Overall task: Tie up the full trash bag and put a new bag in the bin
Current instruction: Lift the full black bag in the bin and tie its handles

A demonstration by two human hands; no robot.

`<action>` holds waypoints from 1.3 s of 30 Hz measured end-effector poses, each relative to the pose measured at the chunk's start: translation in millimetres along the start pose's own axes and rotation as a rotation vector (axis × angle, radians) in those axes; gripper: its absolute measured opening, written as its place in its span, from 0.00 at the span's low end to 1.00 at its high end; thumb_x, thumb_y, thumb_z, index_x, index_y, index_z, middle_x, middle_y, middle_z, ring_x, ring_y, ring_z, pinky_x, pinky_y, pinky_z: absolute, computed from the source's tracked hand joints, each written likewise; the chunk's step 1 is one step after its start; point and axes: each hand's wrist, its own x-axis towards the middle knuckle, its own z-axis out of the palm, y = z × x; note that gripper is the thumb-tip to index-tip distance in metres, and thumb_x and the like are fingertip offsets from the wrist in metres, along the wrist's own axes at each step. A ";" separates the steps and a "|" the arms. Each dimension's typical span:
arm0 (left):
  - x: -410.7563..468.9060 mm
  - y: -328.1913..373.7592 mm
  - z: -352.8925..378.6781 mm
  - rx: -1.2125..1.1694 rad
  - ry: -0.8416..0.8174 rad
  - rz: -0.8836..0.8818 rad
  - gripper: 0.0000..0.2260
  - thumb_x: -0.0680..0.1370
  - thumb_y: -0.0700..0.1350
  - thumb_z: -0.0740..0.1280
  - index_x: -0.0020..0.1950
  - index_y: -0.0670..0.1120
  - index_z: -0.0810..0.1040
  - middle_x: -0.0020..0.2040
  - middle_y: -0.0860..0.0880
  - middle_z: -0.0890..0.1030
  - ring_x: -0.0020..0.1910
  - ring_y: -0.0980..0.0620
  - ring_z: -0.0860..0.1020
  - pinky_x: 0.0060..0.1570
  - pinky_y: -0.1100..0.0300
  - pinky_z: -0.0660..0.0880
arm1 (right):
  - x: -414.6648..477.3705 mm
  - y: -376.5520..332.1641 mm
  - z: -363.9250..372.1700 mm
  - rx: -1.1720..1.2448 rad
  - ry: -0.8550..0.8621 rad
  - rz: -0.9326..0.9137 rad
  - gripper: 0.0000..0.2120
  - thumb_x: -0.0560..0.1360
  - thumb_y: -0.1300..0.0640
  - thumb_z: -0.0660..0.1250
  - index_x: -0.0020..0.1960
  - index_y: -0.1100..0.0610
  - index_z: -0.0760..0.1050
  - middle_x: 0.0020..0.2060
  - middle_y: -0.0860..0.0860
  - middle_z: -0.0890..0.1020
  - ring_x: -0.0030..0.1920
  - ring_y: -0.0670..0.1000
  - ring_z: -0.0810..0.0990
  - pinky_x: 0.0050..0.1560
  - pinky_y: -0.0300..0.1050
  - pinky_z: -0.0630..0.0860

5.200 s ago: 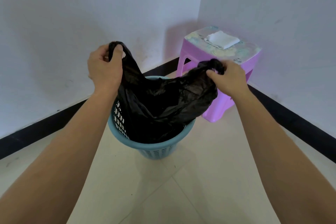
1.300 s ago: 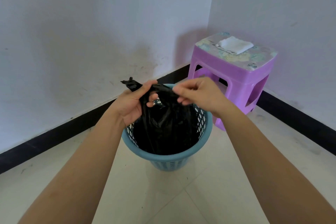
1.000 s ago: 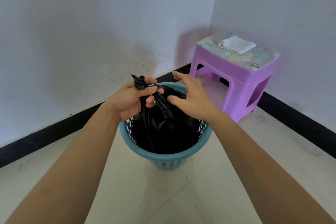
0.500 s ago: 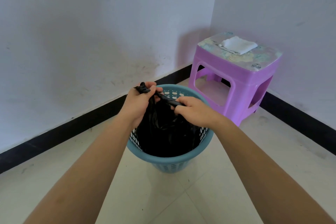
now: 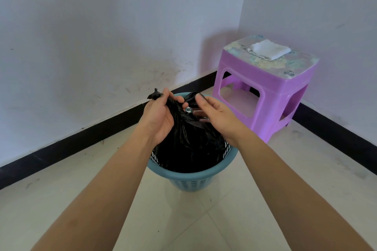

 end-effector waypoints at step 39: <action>-4.2 -21.4 -21.5 1.180 0.319 -0.249 0.51 0.69 0.75 0.60 0.80 0.45 0.46 0.75 0.42 0.67 0.72 0.39 0.67 0.70 0.42 0.67 | 4.6 -9.8 -34.9 -0.679 0.117 0.226 0.39 0.73 0.38 0.70 0.72 0.58 0.56 0.55 0.53 0.74 0.54 0.57 0.79 0.55 0.53 0.77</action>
